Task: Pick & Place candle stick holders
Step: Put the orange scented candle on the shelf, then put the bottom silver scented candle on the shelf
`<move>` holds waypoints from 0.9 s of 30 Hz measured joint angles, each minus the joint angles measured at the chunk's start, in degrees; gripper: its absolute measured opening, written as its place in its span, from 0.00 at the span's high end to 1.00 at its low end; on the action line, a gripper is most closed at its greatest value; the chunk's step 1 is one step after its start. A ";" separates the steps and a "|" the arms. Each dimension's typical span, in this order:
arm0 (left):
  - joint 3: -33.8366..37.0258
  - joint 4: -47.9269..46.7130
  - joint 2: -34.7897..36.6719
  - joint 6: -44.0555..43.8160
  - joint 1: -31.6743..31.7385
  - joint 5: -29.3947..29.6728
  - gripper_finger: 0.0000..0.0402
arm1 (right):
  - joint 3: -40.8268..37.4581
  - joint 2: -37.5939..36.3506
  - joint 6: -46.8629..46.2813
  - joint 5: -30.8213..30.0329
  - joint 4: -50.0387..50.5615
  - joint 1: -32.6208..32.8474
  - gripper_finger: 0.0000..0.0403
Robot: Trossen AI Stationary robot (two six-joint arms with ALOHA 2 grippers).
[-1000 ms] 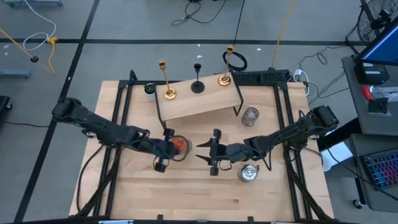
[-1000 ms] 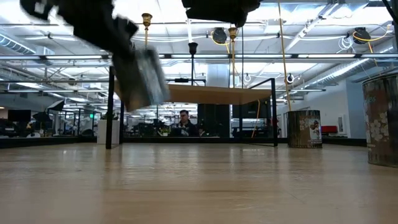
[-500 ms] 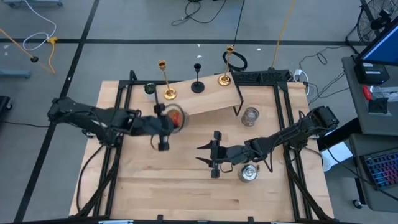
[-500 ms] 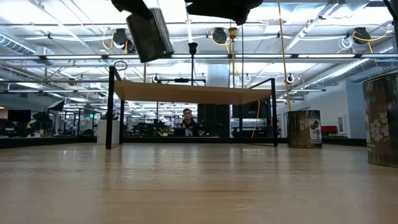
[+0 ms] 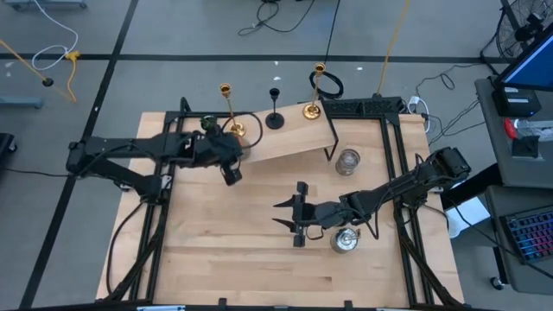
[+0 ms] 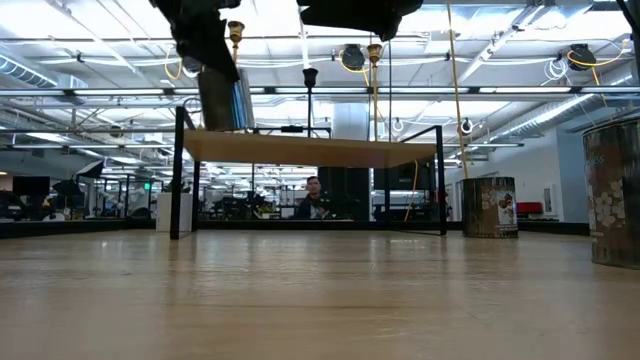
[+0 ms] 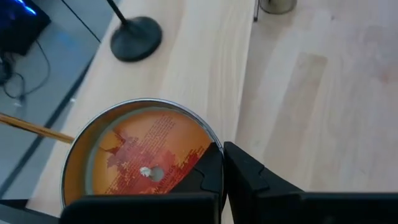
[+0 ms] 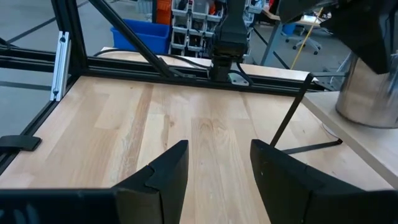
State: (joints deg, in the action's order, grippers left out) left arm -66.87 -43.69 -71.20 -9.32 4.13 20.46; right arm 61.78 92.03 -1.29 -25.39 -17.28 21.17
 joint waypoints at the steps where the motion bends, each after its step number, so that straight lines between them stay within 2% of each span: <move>1: 0.00 0.00 0.00 0.00 0.29 -0.94 0.99 | 0.00 0.00 0.01 0.00 0.00 0.00 0.58; 6: 0.00 0.38 0.01 -0.03 1.36 -3.55 0.95 | 0.00 0.00 0.01 0.00 0.01 0.00 0.58; 14: 0.00 0.29 0.02 0.39 3.03 -3.96 0.97 | 0.00 0.00 0.01 0.00 0.01 0.00 0.58; 23: 0.00 0.33 0.02 1.16 3.21 -3.89 0.77 | 0.00 0.00 0.01 0.00 0.00 0.00 0.58; 27: 0.00 1.07 0.02 3.90 3.21 -3.81 0.71 | 0.00 0.00 0.01 -0.01 0.00 0.00 0.58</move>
State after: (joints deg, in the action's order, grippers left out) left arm -66.87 -42.61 -71.18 -5.42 7.33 16.64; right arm 61.78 92.03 -1.28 -25.40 -17.28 21.17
